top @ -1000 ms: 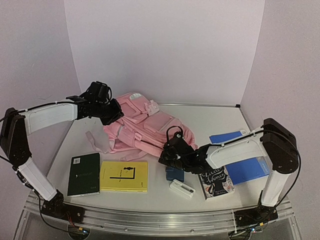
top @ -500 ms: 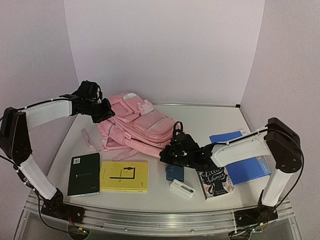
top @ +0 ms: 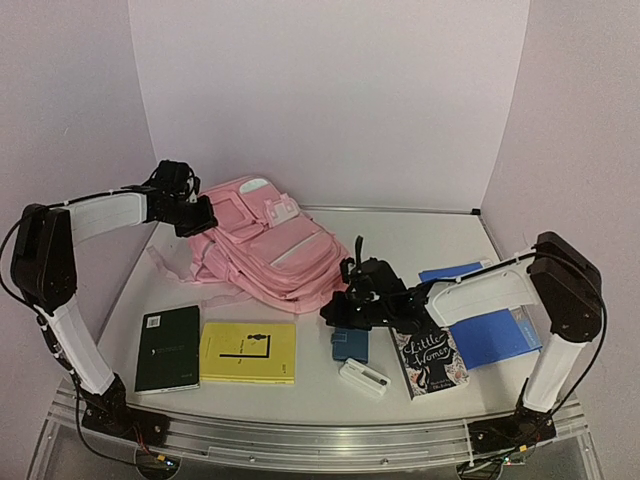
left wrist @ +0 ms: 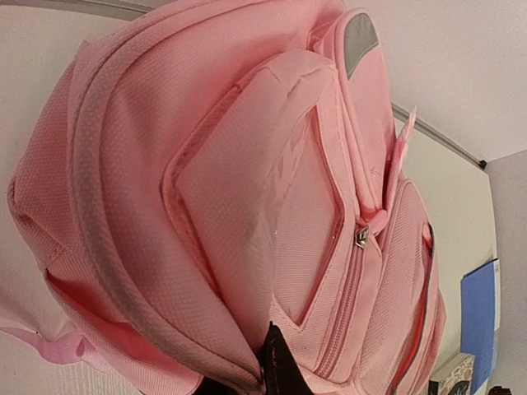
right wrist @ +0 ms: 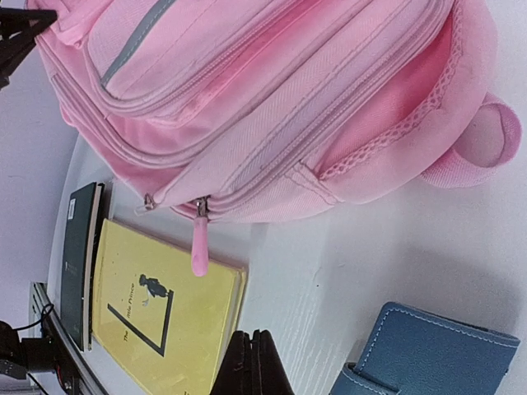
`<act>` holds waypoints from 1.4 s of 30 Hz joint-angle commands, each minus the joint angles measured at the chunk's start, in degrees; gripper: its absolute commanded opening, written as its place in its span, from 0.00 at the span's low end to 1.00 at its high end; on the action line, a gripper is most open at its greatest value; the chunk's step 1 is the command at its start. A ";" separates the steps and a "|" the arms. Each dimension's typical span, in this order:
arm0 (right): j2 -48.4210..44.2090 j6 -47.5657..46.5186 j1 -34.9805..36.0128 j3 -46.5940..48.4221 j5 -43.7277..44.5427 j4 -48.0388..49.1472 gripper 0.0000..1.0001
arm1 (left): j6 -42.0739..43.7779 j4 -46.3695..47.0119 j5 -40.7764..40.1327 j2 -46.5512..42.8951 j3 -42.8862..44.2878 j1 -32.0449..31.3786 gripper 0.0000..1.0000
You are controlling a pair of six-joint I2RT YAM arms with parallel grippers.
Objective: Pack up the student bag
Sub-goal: Unzip the student bag at the center of the board.
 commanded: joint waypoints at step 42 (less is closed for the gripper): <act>7.41 -4.26 3.48 15.59 4.31 -8.64 0.00 | 30.94 11.44 -12.27 -8.05 -16.25 -34.51 0.62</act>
